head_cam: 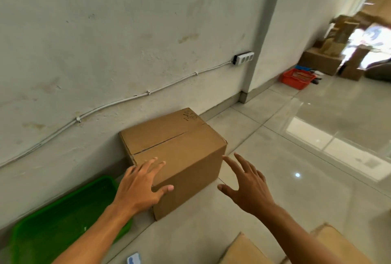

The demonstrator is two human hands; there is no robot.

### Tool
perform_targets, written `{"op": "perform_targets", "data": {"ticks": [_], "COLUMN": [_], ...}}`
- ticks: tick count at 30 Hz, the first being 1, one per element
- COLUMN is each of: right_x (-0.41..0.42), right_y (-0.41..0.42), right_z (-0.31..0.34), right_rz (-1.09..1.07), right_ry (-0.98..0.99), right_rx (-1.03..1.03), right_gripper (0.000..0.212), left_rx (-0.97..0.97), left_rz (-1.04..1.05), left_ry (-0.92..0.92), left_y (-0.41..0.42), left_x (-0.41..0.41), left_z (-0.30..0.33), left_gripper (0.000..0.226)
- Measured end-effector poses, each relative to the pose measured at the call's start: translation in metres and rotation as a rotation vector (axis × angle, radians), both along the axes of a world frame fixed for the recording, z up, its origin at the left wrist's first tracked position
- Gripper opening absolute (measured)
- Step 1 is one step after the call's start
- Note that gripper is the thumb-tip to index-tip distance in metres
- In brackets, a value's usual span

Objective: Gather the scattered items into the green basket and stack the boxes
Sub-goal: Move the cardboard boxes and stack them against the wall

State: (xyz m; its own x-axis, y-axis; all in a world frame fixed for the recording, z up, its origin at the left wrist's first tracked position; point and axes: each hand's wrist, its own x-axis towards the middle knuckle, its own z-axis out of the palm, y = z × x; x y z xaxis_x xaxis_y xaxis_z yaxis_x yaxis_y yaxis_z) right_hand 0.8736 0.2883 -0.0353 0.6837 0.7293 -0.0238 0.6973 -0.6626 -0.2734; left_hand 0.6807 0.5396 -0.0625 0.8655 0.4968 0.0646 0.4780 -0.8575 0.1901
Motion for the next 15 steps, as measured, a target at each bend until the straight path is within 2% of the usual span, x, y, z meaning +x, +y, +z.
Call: {"op": "perform_targets", "data": {"ticks": [3, 8, 15], "right_x": [-0.043, -0.117, -0.192], "right_y": [-0.032, -0.093, -0.183], "right_z": [0.024, 0.053, 0.052], "right_rz": [-0.049, -0.150, -0.270], "right_ry": [-0.033, -0.073, -0.106], "right_rx": [0.025, 0.187, 0.234], "right_gripper": [0.087, 0.087, 0.088], "left_rx": [0.034, 0.042, 0.062], "left_rz": [-0.124, -0.254, -0.412], "left_ry": [-0.092, -0.264, -0.292], "left_y": [-0.028, -0.086, -0.166], "left_x": [-0.020, -0.067, -0.112], "left_z": [0.047, 0.107, 0.122], "left_gripper": [0.092, 0.086, 0.083]}}
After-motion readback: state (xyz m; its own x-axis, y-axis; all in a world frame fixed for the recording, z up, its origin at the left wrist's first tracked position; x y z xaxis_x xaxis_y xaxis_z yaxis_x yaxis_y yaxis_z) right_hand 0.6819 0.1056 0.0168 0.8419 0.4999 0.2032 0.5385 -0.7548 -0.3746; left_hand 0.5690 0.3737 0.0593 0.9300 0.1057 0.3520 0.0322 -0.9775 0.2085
